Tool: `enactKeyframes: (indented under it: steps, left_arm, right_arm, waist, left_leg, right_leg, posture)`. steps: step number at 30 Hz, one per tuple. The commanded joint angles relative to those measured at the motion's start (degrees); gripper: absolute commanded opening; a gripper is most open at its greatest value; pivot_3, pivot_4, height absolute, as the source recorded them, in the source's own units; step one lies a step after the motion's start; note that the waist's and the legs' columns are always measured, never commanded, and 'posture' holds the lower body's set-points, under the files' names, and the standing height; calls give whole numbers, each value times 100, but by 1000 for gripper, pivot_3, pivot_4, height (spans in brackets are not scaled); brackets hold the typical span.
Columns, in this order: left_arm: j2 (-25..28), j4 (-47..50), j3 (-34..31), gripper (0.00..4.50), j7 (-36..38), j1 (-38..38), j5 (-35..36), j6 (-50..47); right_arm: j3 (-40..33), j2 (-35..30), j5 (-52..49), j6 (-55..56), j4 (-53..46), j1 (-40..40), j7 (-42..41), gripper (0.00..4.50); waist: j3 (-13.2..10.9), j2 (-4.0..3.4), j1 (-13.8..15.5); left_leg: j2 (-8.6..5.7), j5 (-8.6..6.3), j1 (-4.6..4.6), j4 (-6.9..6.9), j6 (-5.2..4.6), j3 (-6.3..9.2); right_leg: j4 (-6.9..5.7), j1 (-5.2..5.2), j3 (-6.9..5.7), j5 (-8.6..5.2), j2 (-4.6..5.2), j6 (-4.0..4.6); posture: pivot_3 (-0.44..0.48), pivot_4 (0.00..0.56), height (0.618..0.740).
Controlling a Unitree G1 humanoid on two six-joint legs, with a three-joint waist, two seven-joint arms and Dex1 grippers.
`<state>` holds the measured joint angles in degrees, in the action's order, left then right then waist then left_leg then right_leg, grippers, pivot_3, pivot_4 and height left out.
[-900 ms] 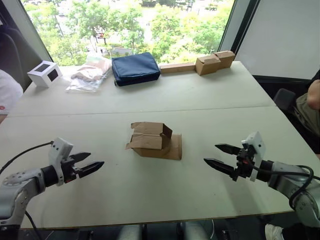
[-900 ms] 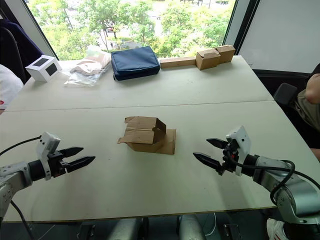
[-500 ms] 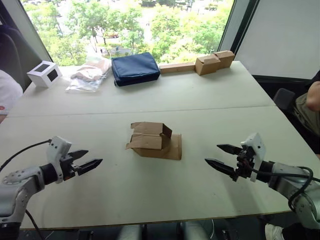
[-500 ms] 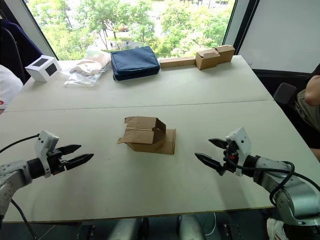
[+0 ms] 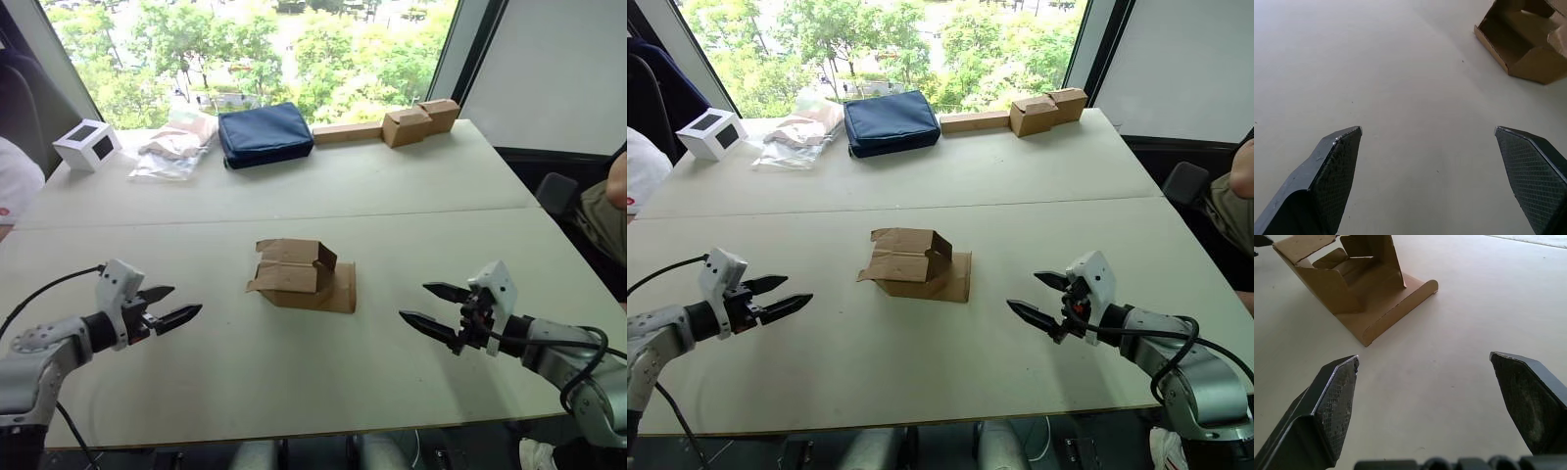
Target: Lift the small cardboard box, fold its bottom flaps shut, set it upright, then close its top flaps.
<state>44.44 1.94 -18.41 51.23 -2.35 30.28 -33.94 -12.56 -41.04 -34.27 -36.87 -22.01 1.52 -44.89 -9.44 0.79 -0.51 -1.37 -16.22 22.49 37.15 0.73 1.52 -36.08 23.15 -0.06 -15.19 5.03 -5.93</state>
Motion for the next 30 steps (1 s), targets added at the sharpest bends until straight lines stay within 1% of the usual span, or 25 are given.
enactKeyframes:
  steps: [1, 5, 7, 9, 11, 14, 17, 20, 22, 25, 30]
  left_arm:
    - [122, -137, -106, 4464, 48, -143, 77, -128]
    - [174, -565, -204, 4464, -28, -588, 194, -422]
    - [321, -838, -124, 4464, 45, -834, 221, -751]
    - [530, -1031, 23, 4464, 368, -1096, 440, -1326]
    - [769, -1258, 254, 4464, 778, -1475, 771, -2230]
    - [940, -1700, 668, 4464, 1409, -2164, 1132, -3225]
    - [826, -2247, 1097, 4464, 1855, -2916, 1249, -3822]
    - [535, -2755, 1586, 4464, 2136, -3575, 1150, -4061]
    - [356, -3054, 1868, 4464, 2278, -3923, 1047, -4130]
    - [-133, -3816, 2208, 4464, 2398, -4563, 831, -4126]
    - [-526, -4691, 2590, 4464, 2816, -5156, 440, -3882]
  right_arm:
    - [-292, -62, -197, -87, -46, -78, 13, 4500]
    - [-348, -61, -90, 15, -74, -59, 54, 4500]
    - [-357, -110, 3, 120, -115, -35, 31, 4500]
    - [-375, -190, 121, 269, -155, -18, -9, 4500]
    - [-334, -334, 233, 406, -283, -22, -111, 4500]
    - [-200, -525, 147, 342, -753, -100, -227, 4500]
    - [-53, -599, -88, 89, -1278, -253, -183, 4500]
    - [101, -570, -291, -208, -1732, -480, 16, 4500]
    - [165, -520, -400, -384, -1909, -643, 185, 4500]
    - [259, -434, -539, -639, -2145, -915, 523, 4500]
    - [219, -374, -829, -974, -2357, -1181, 912, 4500]
  waist:
    - [0, 0, 0]
    - [0, 0, 18]
    - [0, 1, 25]
    - [0, 1, 12]
    - [0, 1, 6]
    - [0, 1, 4]
    - [0, 3, -11]
    - [0, 3, -12]
    - [-1, 6, -11]
    - [-3, 9, 3]
    - [-4, 15, -12]
  left_leg:
    - [0, 0, 0, 0, 0, 0]
    - [0, 0, 0, 1, 0, 1]
    - [-1, 0, 0, 3, 0, 1]
    - [-2, 0, 0, 3, 0, 0]
    - [-3, 0, 0, 4, 0, 0]
    - [-6, 1, 0, 7, -1, 0]
    - [-4, 1, -1, 13, -2, 1]
    - [-2, 1, -1, 18, -3, 1]
    - [-3, 1, 0, 23, -4, 0]
    - [-4, 0, 2, 29, -6, 0]
    - [-6, -5, 7, 39, -15, 2]
  right_leg:
    - [0, 0, 0, 0, 0, 0]
    - [-2, -1, -3, 0, -1, -1]
    - [-3, -2, -4, 1, -1, -1]
    - [-4, -1, -5, 1, -3, -2]
    - [-6, -1, -6, 1, -6, -2]
    - [-11, -2, -10, 1, -14, -3]
    - [-15, -3, -14, 1, -42, -4]
    - [-17, -4, -14, 1, -49, -5]
    - [-19, -5, -12, 1, -48, -5]
    - [-20, -6, -12, 1, -49, -5]
    - [-21, -7, -12, 1, -49, -5]
  posture:
    - [0, 150, 737]
    - [0, 150, 737]
    - [0, 150, 737]
    - [0, 150, 737]
    - [0, 150, 737]
    - [0, 150, 737]
    - [0, 150, 737]
    - [0, 150, 737]
    - [0, 150, 737]
    - [0, 150, 737]
    - [0, 150, 737]
